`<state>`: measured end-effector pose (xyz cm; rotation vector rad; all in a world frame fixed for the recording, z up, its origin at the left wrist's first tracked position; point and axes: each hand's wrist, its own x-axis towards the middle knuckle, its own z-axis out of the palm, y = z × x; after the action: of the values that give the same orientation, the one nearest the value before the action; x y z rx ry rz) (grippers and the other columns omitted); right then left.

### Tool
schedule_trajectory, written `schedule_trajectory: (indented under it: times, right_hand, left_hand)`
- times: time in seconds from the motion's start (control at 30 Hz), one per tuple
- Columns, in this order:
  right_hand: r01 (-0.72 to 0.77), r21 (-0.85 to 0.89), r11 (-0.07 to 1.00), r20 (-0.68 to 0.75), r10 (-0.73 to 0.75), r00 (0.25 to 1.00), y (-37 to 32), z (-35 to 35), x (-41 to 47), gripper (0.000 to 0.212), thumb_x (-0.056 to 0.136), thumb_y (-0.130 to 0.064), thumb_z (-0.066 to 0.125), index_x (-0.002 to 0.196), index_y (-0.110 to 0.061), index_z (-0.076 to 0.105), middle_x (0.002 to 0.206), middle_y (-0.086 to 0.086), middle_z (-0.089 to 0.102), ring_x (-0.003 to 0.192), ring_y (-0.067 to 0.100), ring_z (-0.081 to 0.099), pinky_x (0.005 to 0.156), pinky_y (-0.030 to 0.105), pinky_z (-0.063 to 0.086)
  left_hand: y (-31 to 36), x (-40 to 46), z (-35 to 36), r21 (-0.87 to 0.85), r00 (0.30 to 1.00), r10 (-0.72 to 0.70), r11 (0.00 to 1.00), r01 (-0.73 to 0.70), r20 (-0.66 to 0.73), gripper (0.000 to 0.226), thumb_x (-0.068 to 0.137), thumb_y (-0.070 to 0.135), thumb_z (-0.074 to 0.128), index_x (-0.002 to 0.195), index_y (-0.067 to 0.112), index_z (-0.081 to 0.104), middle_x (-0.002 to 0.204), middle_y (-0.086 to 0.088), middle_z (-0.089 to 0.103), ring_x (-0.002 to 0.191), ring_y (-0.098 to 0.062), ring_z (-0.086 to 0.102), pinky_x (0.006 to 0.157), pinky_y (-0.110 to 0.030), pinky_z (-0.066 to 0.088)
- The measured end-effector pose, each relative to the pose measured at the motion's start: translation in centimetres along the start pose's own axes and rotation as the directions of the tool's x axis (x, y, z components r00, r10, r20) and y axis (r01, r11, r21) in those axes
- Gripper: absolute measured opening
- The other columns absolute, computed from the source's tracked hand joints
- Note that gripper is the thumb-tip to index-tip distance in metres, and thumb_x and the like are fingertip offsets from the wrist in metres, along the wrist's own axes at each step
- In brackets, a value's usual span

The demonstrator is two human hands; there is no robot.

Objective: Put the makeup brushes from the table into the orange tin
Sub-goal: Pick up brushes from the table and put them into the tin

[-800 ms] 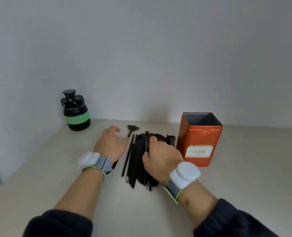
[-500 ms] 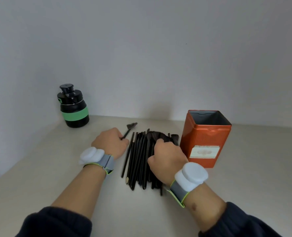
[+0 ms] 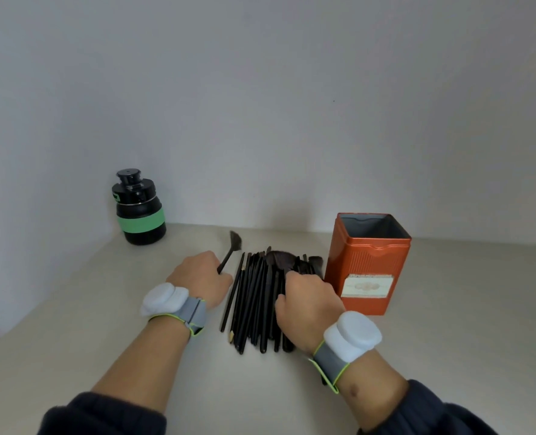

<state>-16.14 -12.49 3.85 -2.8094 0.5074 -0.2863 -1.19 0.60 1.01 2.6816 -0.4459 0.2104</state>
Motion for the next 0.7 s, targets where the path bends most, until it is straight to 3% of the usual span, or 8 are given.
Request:
schedule_trajectory:
  times: [0.07, 0.17, 0.43, 0.7]
  right_hand:
    - [-0.005, 0.018, 1.0, 0.005, 0.005, 1.0, 0.0, 0.0, 0.0, 0.011, 0.099, -0.018, 0.045, 0.1, -0.01, 0.052, 0.099, 0.009, 0.063, 0.077, 0.024, 0.052, 0.062, 0.03, 0.038]
    - [-0.039, 0.09, 0.995, 0.017, 0.038, 0.999, -0.1, -0.3, 0.0, 0.007, 0.095, -0.015, 0.048, 0.09, -0.01, 0.046, 0.087, 0.007, 0.056, 0.073, 0.024, 0.052, 0.053, 0.028, 0.035]
    - [-0.105, 0.133, 0.986, 0.038, 0.1, 0.994, -0.5, -0.8, -0.1, 0.025, 0.09, -0.016, 0.059, 0.11, -0.006, 0.048, 0.101, 0.01, 0.065, 0.085, 0.025, 0.065, 0.065, 0.032, 0.053]
    - [-0.152, 0.259, 0.954, 0.027, 0.15, 0.988, -0.2, -1.2, 0.0, 0.021, 0.085, -0.021, 0.064, 0.096, -0.007, 0.054, 0.089, 0.005, 0.06, 0.071, 0.02, 0.055, 0.05, 0.025, 0.038]
  left_hand:
    - [0.0, -0.2, 0.1, -0.025, 1.0, 0.013, 1.0, -0.013, -0.009, 0.021, 0.084, 0.036, 0.058, 0.096, 0.02, 0.064, 0.091, -0.001, 0.068, 0.077, -0.024, 0.062, 0.064, -0.028, 0.048]
    - [0.0, -0.3, 0.1, -0.064, 0.999, 0.019, 0.998, -0.021, -0.032, 0.021, 0.085, 0.034, 0.057, 0.099, 0.021, 0.066, 0.093, 0.0, 0.069, 0.077, -0.023, 0.061, 0.067, -0.029, 0.049]
    - [1.3, -0.9, 0.4, -0.243, 0.998, 0.051, 0.968, -0.057, -0.031, 0.022, 0.088, 0.029, 0.058, 0.107, 0.022, 0.069, 0.09, 0.0, 0.072, 0.083, -0.022, 0.065, 0.071, -0.025, 0.046]
    - [1.7, -1.4, 0.0, -0.323, 0.999, 0.034, 0.946, -0.038, -0.02, 0.019, 0.087, 0.026, 0.06, 0.102, 0.022, 0.071, 0.084, 0.002, 0.072, 0.086, -0.023, 0.067, 0.078, -0.029, 0.052]
